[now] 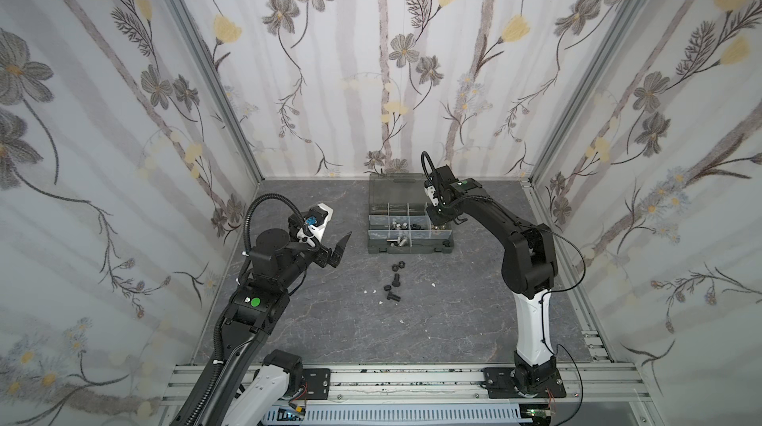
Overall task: Sort the screws and nuts into containers
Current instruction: Place the nut into the container.
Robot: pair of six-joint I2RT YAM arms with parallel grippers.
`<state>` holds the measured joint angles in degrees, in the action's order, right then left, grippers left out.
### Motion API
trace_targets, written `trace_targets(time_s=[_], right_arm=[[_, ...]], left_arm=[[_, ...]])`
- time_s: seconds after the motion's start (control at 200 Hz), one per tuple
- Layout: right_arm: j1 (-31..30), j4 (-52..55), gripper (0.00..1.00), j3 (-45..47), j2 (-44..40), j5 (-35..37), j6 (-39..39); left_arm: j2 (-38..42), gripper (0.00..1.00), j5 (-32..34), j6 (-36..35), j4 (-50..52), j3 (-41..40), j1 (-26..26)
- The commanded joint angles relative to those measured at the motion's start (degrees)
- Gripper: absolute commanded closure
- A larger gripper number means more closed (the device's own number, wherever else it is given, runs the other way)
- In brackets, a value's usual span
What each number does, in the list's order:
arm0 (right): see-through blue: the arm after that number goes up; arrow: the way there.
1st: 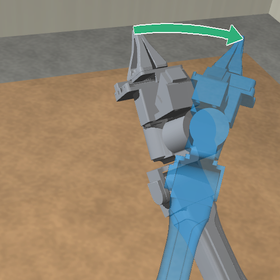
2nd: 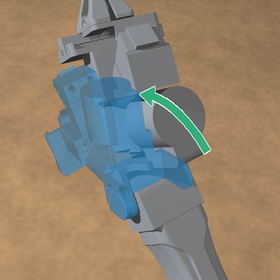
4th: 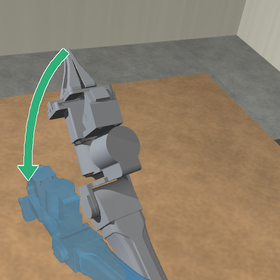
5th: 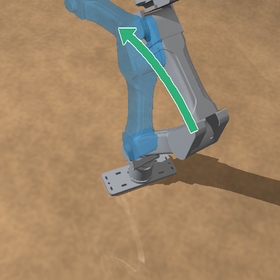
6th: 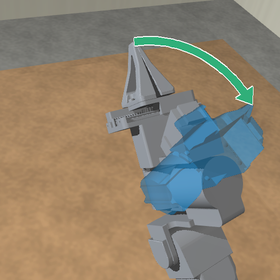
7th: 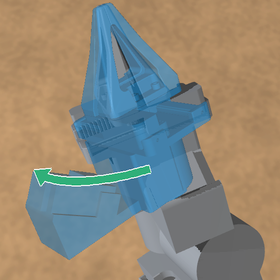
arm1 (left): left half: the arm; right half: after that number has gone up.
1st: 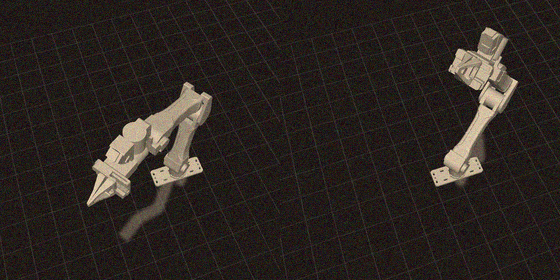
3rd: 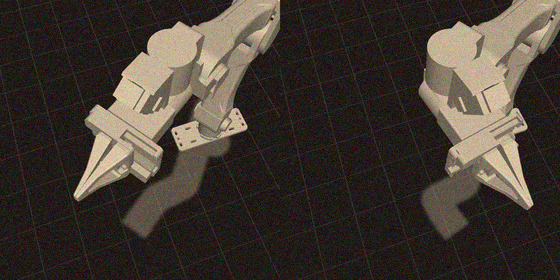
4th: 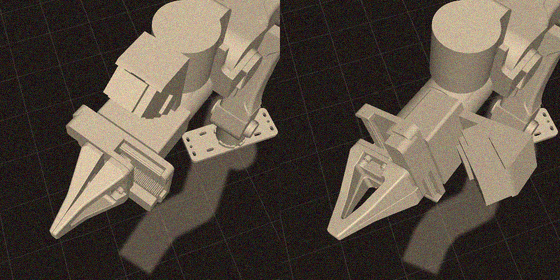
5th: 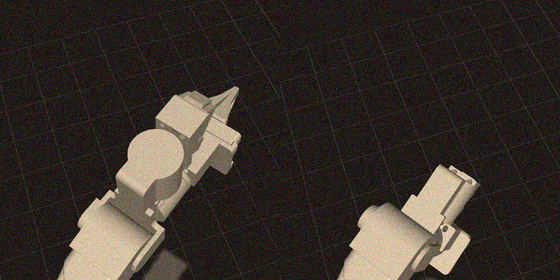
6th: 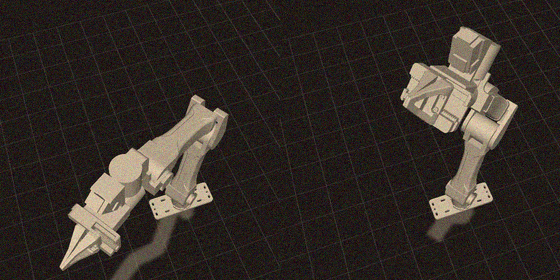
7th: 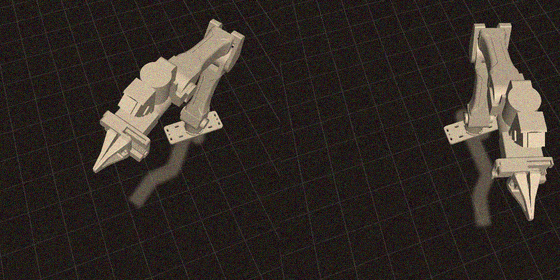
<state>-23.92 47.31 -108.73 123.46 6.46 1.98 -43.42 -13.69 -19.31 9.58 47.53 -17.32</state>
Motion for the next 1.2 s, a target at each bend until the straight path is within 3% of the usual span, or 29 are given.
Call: trace_targets(time_s=[0.0, 0.31, 0.659, 0.804, 1.014, 1.194], right_arm=[[0.4, 0.0, 0.86, -0.8, 1.4, 0.6, 1.0], [1.2, 0.0, 0.8, -0.7, 3.7, -1.1, 1.8], [1.1, 0.5, 0.68, -1.2, 3.4, -1.5, 2.6], [0.8, 1.8, 0.68, -2.4, 2.4, -1.5, 2.7], [-3.9, 5.2, 0.65, -0.9, -2.8, 2.2, 2.0], [-10.0, 5.8, 0.64, 4.0, -6.9, 0.3, -2.9]], left_arm=[[0.0, 0.0, 0.1, -0.5, -1.6, 0.1, 0.1], [-0.9, 0.0, 0.0, -0.5, -1.5, 0.5, 0.1], [-1.4, 0.0, -0.2, -0.5, -1.4, 0.5, 0.0], [-1.3, 0.0, -0.2, -0.5, -1.5, 0.6, 0.1], [-1.2, 0.0, 0.0, -0.6, -1.4, 0.6, 0.1], [-1.2, 0.0, -0.4, -0.5, -1.5, 0.8, 0.1]])
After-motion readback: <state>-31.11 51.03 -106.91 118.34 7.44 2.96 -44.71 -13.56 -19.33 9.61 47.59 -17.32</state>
